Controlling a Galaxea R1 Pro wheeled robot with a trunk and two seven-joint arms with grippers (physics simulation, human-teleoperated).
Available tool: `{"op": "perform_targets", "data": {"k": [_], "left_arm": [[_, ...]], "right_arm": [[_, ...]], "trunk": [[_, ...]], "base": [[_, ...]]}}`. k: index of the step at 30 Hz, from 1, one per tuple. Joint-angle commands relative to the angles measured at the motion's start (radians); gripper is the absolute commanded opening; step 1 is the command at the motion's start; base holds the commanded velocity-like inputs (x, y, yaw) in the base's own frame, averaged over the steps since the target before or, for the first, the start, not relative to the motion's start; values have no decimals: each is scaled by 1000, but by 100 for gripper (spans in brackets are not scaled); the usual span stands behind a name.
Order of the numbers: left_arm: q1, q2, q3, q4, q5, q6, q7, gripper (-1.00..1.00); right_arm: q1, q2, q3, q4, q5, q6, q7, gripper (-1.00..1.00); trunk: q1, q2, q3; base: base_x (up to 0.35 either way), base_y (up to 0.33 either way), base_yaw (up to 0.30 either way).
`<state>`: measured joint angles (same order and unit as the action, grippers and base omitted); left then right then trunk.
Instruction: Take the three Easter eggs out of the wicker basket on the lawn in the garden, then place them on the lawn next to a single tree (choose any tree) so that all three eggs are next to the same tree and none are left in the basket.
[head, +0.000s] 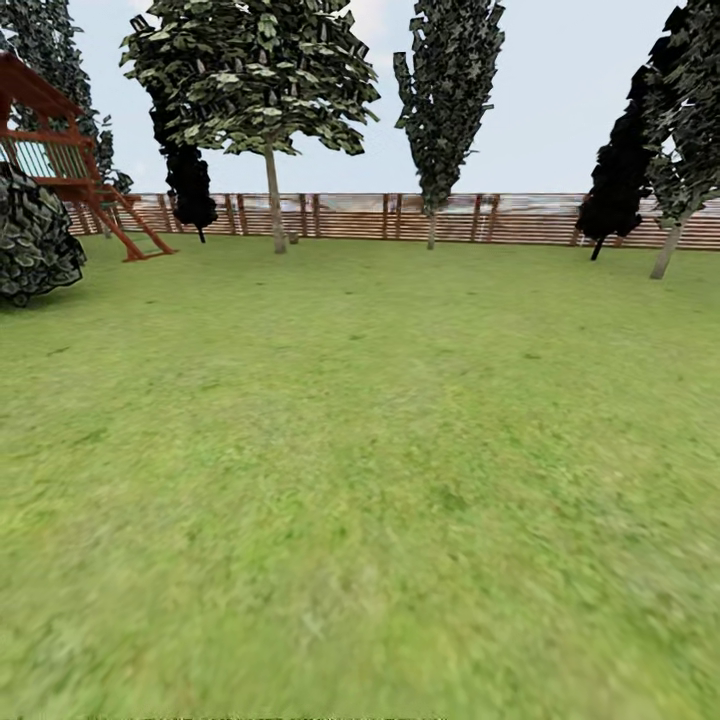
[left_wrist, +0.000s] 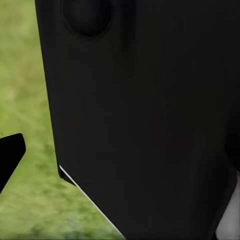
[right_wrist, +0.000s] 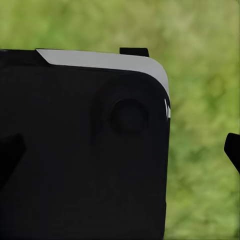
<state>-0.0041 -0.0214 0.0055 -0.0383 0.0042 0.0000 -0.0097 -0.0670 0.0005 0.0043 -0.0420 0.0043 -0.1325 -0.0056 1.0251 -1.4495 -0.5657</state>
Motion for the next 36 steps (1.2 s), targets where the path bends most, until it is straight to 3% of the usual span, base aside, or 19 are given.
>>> {"op": "perform_targets", "data": {"k": [1, 36], "left_arm": [[0, 0, 1, 0, 0, 0, -1, 100], [0, 0, 1, 0, 0, 0, 2, 100]], "right_arm": [[0, -1, 0, 1, 0, -4, -1, 100], [0, -2, 0, 1, -5, -4, -1, 100]], "trunk": [[0, 0, -3], [0, 0, -60]], "base": [[0, 0, 82], [0, 0, 15]]}}
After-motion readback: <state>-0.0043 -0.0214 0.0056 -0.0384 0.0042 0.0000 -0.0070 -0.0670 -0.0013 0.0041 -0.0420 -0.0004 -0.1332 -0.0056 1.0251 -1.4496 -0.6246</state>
